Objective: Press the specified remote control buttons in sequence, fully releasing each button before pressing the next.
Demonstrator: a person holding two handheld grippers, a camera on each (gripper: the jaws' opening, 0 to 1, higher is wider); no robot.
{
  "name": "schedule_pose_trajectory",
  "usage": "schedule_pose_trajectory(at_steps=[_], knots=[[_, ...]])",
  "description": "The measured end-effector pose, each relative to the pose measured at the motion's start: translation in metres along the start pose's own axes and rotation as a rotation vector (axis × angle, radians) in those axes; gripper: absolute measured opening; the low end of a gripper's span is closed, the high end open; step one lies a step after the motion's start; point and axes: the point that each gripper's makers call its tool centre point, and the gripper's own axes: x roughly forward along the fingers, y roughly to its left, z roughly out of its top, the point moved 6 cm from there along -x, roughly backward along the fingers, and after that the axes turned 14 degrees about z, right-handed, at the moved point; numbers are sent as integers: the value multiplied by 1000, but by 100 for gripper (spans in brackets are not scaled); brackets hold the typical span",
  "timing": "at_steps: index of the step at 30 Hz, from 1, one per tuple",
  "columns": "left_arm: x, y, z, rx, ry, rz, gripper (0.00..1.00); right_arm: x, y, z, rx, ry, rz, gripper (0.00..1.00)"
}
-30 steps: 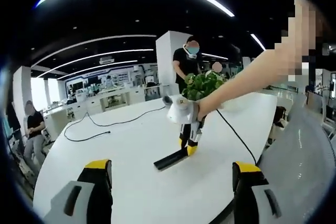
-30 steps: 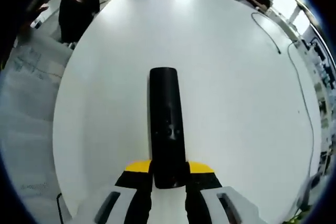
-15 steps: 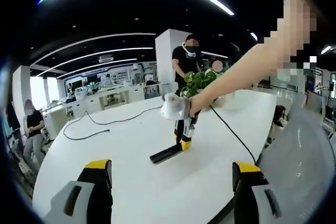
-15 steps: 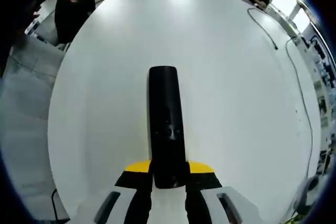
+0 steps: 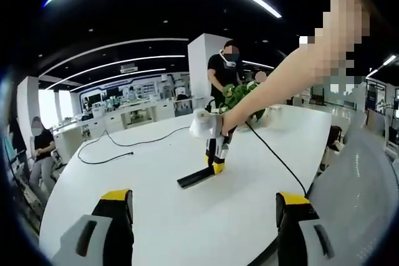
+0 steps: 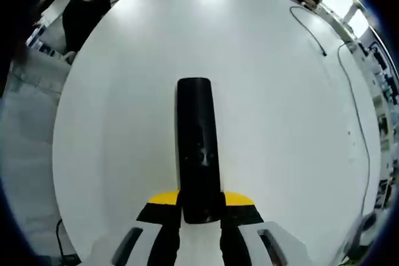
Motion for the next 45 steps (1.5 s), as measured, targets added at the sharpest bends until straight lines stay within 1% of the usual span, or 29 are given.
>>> schedule_pose_trajectory(at_steps=[4,6,8,10,11,13,14,15,16,17,18,19,20,21,23,24,26,30,33,36,39,45], knots=[[0,1,-1,1,7,11,100,0,0,-2,21,-25,0,21],[0,2,-2,5,13,18,100,-1,0,-2,84,-75,15,22],[1,2,-3,8,21,23,100,-1,1,-3,93,-89,18,24],[0,3,-2,-2,17,25,100,-1,2,-5,95,-108,-10,29],[0,4,-2,-10,15,25,100,-1,3,-5,117,-167,-27,31],[0,5,-2,-22,12,27,100,-4,6,-6,171,-276,-20,30],[0,5,-2,-23,13,28,100,-9,5,-7,185,-350,-44,32],[1,5,-2,-21,16,29,100,-12,5,-9,209,-390,-61,36],[1,4,-3,-12,22,29,100,-16,7,-11,250,-444,-73,40],[1,4,-3,-9,25,29,100,-19,9,-11,272,-477,-82,45],[1,4,-3,-6,27,29,100,-23,11,-14,284,-504,-110,51],[1,4,-3,-6,27,29,100,-26,12,-16,293,-511,-136,55],[1,4,-3,-7,26,29,100,-30,13,-18,316,-534,-163,59],[1,4,-3,-14,24,28,100,-35,17,-17,324,-582,-179,63],[1,4,-2,-21,22,28,100,-43,21,-18,351,-636,-226,70],[1,5,-3,-22,22,28,100,-48,25,-18,347,-659,-251,74],[1,4,-3,-19,23,28,100,-55,31,-20,345,-667,-311,80],[1,3,-3,-15,24,23,100,-59,47,-21,373,-718,-341,91],[1,3,-2,-17,21,21,100,-60,57,-23,393,-737,-355,99],[1,3,-2,-18,18,18,100,-64,69,-22,388,-751,-388,99],[1,2,-1,-16,18,14,100,-71,79,-20,396,-794,-392,99],[0,3,-1,-18,13,18,100,-80,99,-16,393,-829,-413,99]])
